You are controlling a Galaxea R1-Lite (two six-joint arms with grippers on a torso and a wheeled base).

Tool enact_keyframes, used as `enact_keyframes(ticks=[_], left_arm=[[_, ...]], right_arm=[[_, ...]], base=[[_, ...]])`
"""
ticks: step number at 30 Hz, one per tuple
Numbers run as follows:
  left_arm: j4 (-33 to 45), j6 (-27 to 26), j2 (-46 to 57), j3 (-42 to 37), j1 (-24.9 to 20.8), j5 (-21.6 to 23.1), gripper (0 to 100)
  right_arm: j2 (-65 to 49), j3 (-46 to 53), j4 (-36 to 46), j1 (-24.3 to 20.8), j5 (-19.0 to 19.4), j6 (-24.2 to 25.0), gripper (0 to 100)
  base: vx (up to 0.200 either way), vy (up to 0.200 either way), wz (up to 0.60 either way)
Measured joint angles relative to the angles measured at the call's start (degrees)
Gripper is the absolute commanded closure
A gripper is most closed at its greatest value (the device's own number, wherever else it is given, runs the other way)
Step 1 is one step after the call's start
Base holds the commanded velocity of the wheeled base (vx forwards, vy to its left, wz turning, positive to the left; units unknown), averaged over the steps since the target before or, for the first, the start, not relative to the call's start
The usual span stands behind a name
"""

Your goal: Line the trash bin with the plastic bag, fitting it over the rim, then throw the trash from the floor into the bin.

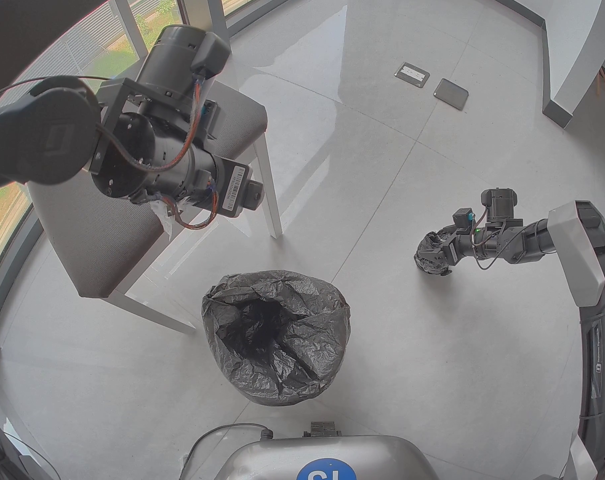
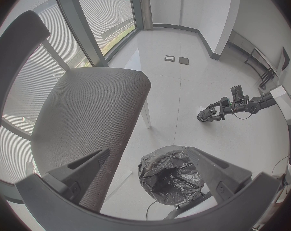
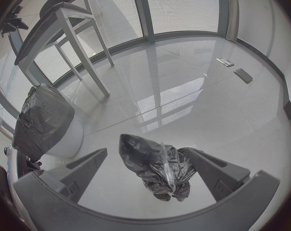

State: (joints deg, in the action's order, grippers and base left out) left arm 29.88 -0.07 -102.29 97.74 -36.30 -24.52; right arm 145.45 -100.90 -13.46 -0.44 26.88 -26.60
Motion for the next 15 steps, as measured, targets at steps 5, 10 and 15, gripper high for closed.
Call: enact_keyframes(ticks=[5, 10, 15], left_arm=[[0.0, 0.0, 0.1, 0.0, 0.0, 0.0, 0], [-0.1, 0.0, 0.3, 0.0, 0.0, 0.0, 0], [0.0, 0.0, 0.3, 0.0, 0.1, 0.0, 0]], right_arm=[[1.4, -1.6, 0.6, 0.4, 0.0, -0.3, 0], [2.5, -2.4, 0.7, 0.6, 0.0, -0.4, 100], [3.5, -2.9, 2.1, 0.5, 0.1, -0.4, 100]], base=[[0.0, 0.0, 0.0], [0.0, 0.0, 0.0], [0.0, 0.0, 0.0]])
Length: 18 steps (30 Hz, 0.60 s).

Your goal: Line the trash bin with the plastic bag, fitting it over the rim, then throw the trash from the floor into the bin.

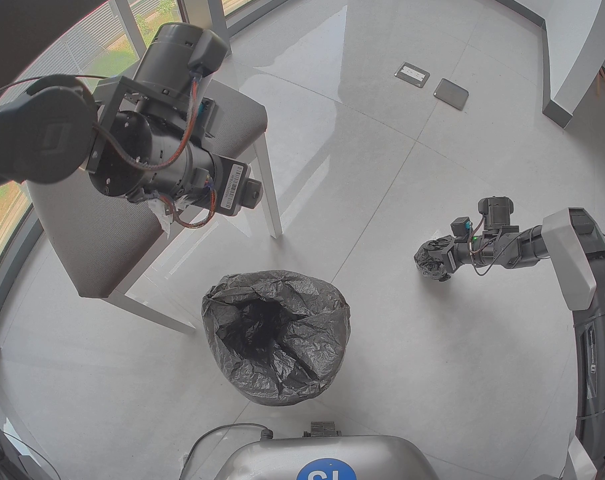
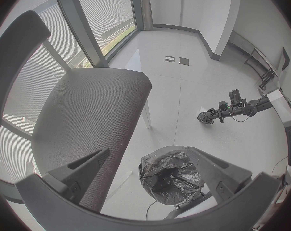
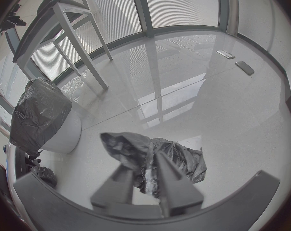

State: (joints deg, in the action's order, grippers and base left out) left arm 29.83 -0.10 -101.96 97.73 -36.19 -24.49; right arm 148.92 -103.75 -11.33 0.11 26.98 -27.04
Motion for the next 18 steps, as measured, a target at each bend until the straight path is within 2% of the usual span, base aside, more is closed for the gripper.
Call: enact_keyframes(ticks=[5, 10, 18], left_arm=[[0.0, 0.0, 0.0, -0.4, 0.0, 0.0, 0], [0.0, 0.0, -0.3, -0.8, 0.0, 0.0, 0], [-0.1, 0.6, -0.8, -1.9, 0.6, 0.3, 0]], right_arm=[[1.2, -1.3, 4.1, 0.0, 0.0, -1.7, 100], [1.2, -1.3, 4.5, 0.6, 0.0, -2.8, 100], [-7.0, 3.4, 5.0, 0.4, 0.0, -4.9, 100]], base=[[0.0, 0.0, 0.0], [0.0, 0.0, 0.0], [0.0, 0.0, 0.0]])
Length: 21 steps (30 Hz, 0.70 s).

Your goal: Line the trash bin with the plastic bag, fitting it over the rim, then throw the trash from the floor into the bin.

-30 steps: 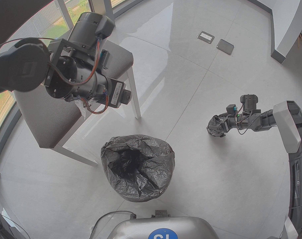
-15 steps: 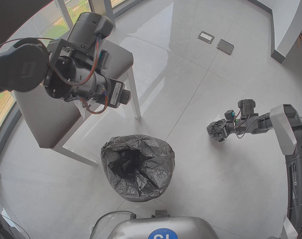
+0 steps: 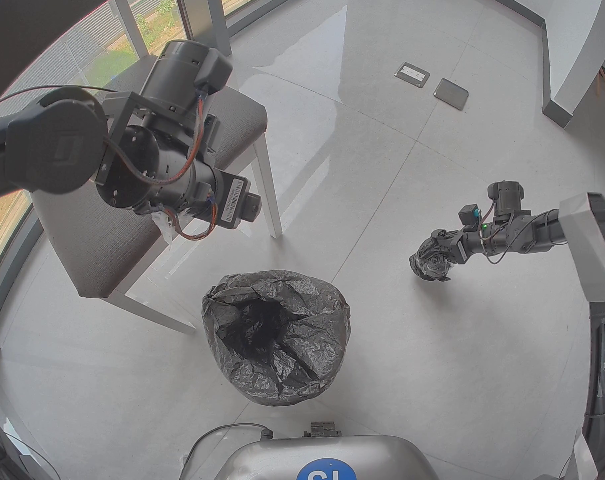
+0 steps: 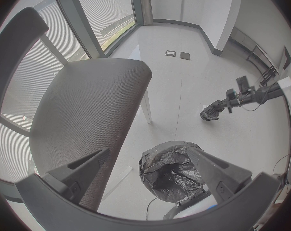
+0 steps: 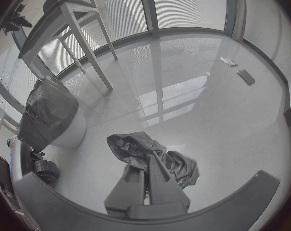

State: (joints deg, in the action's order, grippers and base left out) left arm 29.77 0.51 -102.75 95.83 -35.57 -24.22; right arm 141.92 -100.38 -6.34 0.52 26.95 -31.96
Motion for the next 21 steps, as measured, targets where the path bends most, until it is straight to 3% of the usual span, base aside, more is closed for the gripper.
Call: enact_keyframes(ticks=[10, 21], left_arm=[[-0.1, 0.4, 0.1, -2.7, 0.8, 1.0, 0], [-5.8, 1.9, 0.7, -13.1, 1.1, 4.3, 0]], right_arm=[[-18.7, 7.5, 3.4, -4.3, 0.4, -1.4, 100], [-34.8, 15.3, 5.0, -16.0, 3.2, -1.3, 100]], base=[[0.0, 0.0, 0.0], [0.0, 0.0, 0.0]])
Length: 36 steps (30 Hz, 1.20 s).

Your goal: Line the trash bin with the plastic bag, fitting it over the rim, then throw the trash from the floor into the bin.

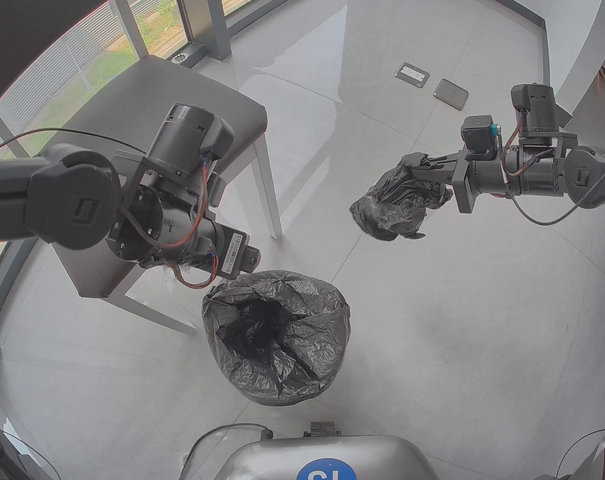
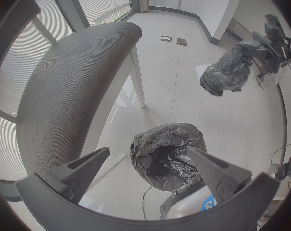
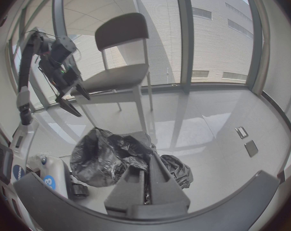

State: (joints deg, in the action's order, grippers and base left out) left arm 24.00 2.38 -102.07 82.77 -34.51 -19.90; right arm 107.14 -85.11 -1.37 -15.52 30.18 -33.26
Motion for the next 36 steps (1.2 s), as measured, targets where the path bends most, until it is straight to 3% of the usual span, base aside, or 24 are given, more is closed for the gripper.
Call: enact_keyframes(ticks=[12, 23, 36], left_arm=[[-1.2, -2.3, 3.7, 1.1, -0.2, -0.1, 0], [-2.2, -2.5, 5.6, 2.8, -0.2, -0.1, 0], [-3.9, -2.5, 6.4, 2.9, -0.6, 0.1, 0]], right_arm=[[-4.0, 5.6, 0.8, -11.5, 1.6, 2.2, 100], [0.3, 6.9, 1.6, -20.0, 2.3, 3.6, 100], [7.9, 7.2, 1.5, -23.2, 2.8, 5.6, 100]], base=[[0.0, 0.0, 0.0], [0.0, 0.0, 0.0], [0.0, 0.0, 0.0]])
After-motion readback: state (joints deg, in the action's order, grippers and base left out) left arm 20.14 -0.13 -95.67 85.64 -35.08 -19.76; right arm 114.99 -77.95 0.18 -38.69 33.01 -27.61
